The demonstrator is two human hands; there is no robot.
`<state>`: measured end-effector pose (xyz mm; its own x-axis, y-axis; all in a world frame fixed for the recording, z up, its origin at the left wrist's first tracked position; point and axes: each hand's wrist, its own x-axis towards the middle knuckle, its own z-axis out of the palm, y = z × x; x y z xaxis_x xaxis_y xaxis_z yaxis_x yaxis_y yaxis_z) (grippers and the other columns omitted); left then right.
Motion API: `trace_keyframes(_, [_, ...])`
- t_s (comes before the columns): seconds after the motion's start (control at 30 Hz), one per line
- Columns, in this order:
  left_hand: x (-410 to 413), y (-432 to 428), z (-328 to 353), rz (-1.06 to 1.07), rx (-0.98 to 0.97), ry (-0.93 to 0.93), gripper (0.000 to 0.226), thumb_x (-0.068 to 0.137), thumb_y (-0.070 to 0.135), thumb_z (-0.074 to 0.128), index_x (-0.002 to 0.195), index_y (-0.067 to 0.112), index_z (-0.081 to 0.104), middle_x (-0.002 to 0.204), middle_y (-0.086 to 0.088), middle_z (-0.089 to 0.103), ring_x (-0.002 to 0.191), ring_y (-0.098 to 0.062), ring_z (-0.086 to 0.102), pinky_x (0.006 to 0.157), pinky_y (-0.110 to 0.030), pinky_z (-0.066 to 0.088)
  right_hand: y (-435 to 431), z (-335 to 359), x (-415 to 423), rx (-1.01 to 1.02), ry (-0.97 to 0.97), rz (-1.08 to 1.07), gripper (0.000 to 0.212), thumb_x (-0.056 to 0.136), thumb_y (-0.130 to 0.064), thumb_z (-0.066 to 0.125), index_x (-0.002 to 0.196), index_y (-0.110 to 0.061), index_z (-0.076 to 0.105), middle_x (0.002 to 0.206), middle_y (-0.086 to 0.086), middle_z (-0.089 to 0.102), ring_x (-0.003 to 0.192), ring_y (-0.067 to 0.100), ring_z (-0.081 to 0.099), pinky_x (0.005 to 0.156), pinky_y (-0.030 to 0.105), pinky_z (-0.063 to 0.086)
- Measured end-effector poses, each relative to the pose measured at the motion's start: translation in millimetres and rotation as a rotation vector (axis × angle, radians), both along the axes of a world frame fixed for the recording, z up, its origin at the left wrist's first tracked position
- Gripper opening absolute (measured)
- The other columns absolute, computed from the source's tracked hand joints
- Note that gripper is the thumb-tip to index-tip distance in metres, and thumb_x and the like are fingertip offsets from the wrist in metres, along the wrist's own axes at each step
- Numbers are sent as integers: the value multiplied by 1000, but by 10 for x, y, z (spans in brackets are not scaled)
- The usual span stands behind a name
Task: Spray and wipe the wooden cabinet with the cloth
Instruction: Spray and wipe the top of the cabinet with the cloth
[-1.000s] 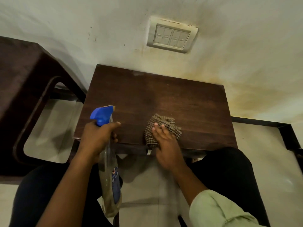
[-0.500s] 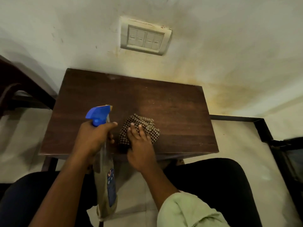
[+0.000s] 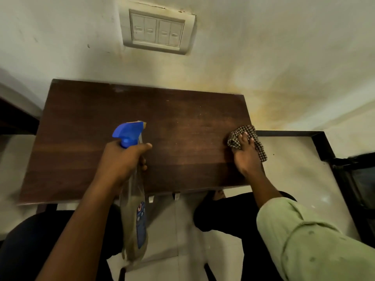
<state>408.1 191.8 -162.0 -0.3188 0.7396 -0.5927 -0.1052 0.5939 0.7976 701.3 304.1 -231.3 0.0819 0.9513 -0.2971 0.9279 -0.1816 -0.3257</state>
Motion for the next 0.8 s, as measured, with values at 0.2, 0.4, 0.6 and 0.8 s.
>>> trace_keyframes(0.2, [119, 168, -14, -30, 26, -20, 16, 85, 25, 66, 92, 13, 60, 72, -6, 62, 69, -23, 63, 83, -48, 53, 23, -38, -658, 7, -12, 238, 58, 100, -27, 39, 152, -20, 16, 161, -3, 3, 148, 22, -5, 121, 44, 5])
trace_keyframes(0.4, [164, 230, -58, -20, 9, -79, 18, 85, 23, 65, 97, 11, 59, 73, -8, 60, 72, -25, 61, 84, -49, 52, 69, -60, -412, 30, 74, 542, 59, 96, -20, 50, 150, -24, 26, 159, -10, 14, 148, 13, 4, 119, 30, 3])
trace_keyframes(0.6, [-71, 155, -85, 47, -28, -81, 14, 85, 22, 66, 88, 11, 59, 72, -9, 59, 70, -24, 60, 77, -44, 52, 716, -23, -11, 48, 10, 112, 51, 100, -17, 42, 149, -13, 28, 160, 5, 15, 148, 25, 10, 121, 37, 6])
trace_keyframes(0.8, [-394, 3, -114, 71, -35, -38, 19, 83, 25, 68, 90, 8, 61, 70, -9, 61, 69, -24, 63, 77, -45, 53, 899, -54, -838, 51, -69, 143, 53, 100, -23, 34, 151, -15, 22, 161, 2, 11, 148, 29, 7, 120, 44, 10])
